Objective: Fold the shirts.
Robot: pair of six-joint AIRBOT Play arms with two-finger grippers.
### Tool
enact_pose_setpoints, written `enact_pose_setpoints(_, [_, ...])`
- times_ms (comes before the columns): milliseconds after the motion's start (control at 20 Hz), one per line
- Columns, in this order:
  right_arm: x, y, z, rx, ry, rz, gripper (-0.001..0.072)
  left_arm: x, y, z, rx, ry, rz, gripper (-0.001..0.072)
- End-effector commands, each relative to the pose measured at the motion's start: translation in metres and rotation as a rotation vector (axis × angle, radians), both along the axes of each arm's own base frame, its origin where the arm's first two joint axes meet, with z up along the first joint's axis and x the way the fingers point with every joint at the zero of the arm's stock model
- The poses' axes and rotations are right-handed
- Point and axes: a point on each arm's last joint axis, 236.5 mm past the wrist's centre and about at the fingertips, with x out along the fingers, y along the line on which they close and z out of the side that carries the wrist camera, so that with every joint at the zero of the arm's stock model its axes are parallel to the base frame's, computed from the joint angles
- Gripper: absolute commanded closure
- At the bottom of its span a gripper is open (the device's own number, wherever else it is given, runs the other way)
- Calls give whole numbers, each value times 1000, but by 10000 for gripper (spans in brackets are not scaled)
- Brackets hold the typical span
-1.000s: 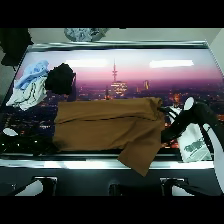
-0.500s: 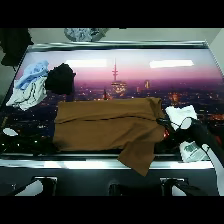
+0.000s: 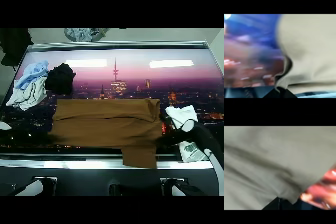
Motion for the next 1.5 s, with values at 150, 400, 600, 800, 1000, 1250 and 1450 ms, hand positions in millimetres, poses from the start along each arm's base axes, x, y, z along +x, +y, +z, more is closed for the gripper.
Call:
enact_pose_setpoints(150, [94, 0, 83, 16, -279, -15, 685, 80, -7, 70, 23, -206, -12, 687])
enact_pose_setpoints(400, [202, -12, 83, 9, -359, -53, 684, 157, 11, 73, 32, -237, 36, 687])
enact_pose_setpoints(600, [256, -5, 58, 82, -337, -119, 683, 196, 10, 44, -25, -163, 29, 687])
enact_pose_setpoints(800, [260, -3, 24, 98, -272, -151, 681, 202, 2, 0, -51, -74, 37, 685])
enact_pose_setpoints(1000, [259, -1, 25, 107, -264, -151, 534, 201, -7, -13, -83, -39, 31, 267])
enact_pose_setpoints(1250, [222, -23, 54, -24, -218, 43, 1, 210, 4, 31, -76, -107, 16, 83])
enact_pose_setpoints(1450, [210, -29, 30, 132, -92, -63, -4, 212, 7, 60, -57, -168, 16, 84])
